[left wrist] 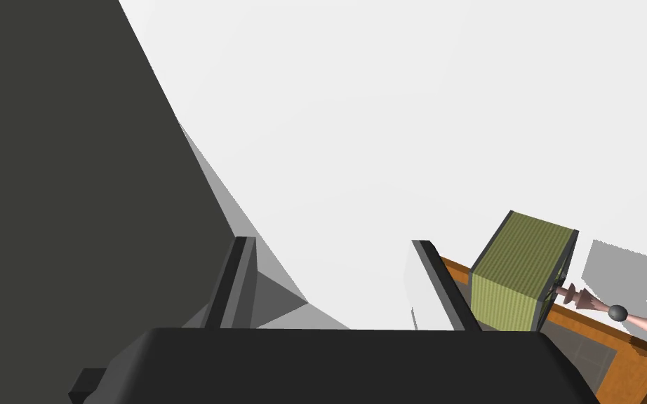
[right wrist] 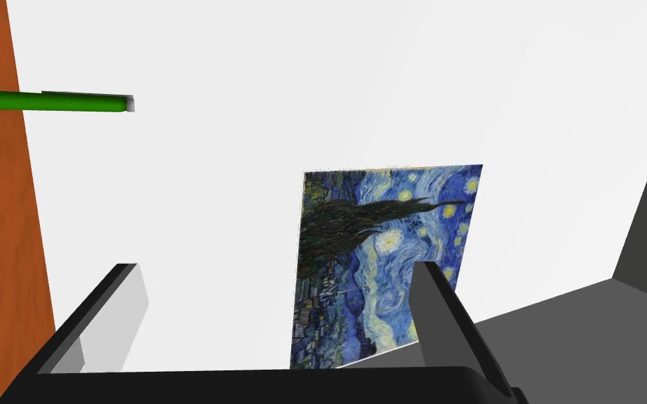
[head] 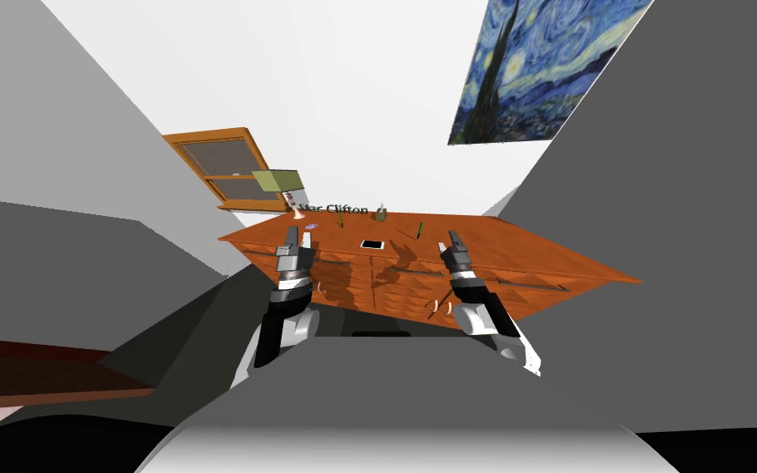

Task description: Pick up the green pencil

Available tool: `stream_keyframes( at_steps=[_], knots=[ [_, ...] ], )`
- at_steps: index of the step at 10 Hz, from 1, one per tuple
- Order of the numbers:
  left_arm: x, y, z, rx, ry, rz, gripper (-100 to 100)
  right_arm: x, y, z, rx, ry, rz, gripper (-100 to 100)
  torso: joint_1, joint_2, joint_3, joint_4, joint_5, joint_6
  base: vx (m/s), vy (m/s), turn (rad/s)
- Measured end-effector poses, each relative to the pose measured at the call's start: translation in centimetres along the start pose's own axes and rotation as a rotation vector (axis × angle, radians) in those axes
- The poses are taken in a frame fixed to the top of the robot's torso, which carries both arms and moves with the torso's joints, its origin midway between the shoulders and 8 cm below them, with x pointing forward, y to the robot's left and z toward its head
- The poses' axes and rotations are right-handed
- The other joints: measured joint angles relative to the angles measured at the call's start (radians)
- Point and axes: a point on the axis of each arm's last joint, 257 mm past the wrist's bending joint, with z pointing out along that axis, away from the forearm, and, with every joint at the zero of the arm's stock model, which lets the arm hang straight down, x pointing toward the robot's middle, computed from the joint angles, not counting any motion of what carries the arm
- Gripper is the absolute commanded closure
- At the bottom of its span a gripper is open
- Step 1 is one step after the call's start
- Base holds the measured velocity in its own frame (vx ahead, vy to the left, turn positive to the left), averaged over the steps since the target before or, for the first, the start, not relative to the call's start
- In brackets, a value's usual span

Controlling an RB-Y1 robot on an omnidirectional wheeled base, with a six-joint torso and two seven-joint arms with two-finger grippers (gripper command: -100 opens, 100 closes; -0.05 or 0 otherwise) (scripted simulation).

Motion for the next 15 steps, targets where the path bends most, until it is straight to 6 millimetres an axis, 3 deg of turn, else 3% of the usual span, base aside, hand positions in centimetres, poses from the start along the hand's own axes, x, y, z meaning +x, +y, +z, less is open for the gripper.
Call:
stream_keyframes(
  at_steps=[15],
  knots=[
    [0.0, 0.0, 0.0, 0.000, 0.000, 0.000, 0, -0.1, -8.4, 4.4, 0.316, 0.217, -0.186, -100, 0.001, -0.001, 0.000, 0.000, 0.000, 0.000, 0.000, 0.019, 0.038]
  ],
)
